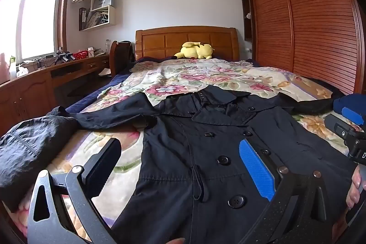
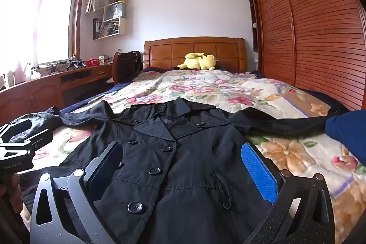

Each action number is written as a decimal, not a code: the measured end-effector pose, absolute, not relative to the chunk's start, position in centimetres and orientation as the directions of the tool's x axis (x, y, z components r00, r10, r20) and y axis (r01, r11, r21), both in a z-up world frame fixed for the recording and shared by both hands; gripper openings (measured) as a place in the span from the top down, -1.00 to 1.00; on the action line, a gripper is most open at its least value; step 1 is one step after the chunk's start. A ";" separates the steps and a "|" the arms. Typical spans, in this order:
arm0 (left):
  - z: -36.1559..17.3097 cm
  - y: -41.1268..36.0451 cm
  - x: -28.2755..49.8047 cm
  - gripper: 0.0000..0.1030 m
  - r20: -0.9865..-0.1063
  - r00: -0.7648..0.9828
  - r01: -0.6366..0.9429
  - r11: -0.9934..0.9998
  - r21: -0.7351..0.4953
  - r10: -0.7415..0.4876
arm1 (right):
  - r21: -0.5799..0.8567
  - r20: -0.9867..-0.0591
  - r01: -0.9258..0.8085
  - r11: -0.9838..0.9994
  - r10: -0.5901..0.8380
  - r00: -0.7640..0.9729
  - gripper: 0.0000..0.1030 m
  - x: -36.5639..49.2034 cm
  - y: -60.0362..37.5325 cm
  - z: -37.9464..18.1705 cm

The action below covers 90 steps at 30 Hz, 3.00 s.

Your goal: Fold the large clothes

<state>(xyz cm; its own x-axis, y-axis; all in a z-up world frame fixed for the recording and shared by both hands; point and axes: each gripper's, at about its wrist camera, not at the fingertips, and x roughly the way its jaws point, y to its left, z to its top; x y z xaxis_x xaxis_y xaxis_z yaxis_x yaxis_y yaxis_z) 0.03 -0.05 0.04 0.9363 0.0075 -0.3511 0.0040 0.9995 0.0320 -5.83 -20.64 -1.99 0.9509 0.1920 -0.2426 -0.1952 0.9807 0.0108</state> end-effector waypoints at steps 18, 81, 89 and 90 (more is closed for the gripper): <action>0.6 -0.2 -0.7 -1.00 -0.327 0.945 0.005 1.000 0.020 0.001 | 0.010 -0.240 -0.196 0.981 0.193 0.952 -1.00 -5.8 -20.9 -1.8; 0.9 0.1 -0.9 -1.00 -0.318 0.948 0.003 1.000 0.018 0.003 | 0.008 -0.236 -0.192 0.981 0.188 0.953 -1.00 -5.9 -20.7 -1.9; 0.9 0.1 -0.8 -1.00 -0.326 0.945 0.007 1.000 0.021 0.000 | 0.008 -0.238 -0.197 0.980 0.193 0.952 -1.00 -5.8 -20.8 -1.8; 1.0 0.2 -0.7 -1.00 -0.332 0.943 0.008 1.000 0.025 0.001 | 0.008 -0.240 -0.199 0.980 0.195 0.951 -1.00 -5.8 -20.8 -1.8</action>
